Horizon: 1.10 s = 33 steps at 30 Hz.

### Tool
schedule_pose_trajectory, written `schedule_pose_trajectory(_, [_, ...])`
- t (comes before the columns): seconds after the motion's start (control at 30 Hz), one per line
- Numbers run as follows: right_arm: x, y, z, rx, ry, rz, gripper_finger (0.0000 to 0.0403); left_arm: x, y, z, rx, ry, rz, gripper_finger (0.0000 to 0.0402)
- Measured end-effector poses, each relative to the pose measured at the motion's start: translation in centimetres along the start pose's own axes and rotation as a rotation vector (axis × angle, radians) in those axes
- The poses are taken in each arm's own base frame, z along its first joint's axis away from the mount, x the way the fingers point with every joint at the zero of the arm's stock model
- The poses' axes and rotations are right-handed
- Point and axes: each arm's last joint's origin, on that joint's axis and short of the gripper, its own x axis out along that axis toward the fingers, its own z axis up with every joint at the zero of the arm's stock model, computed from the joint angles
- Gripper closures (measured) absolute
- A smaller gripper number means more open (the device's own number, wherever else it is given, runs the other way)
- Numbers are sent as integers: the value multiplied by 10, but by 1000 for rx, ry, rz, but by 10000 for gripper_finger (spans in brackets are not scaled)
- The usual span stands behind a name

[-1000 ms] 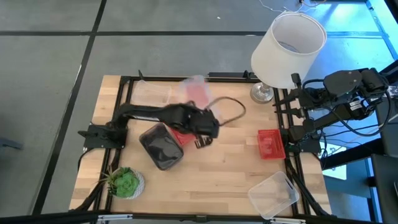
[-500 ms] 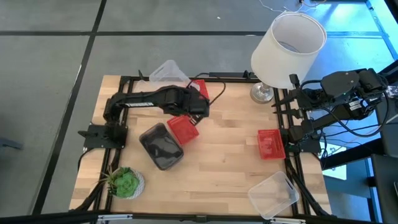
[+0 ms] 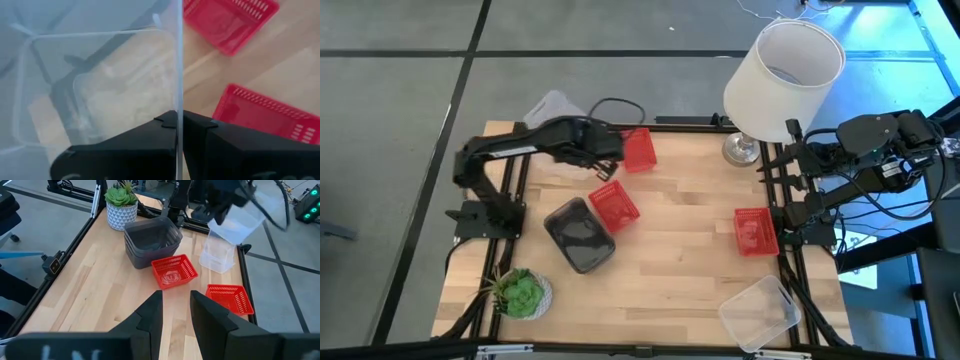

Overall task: Stack baskets by color
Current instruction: Stack the middle transparent bin on the top transparent bin

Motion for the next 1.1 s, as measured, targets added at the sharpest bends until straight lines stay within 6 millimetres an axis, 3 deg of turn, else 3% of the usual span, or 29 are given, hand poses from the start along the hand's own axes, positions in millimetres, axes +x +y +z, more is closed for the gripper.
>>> schedule_pose_trajectory(0.27, [0,0,0,-4,0,0,305,24,23,-29,-125,-68,-131,401])
schedule_pose_trajectory(0.6, [0,0,1,4,-6,-1,305,83,33,-30,-164,-100,-72,401])
schedule_pose_trajectory(1.1, [0,0,1,1,-6,0,305,122,42,-35,-229,-90,-59,401])
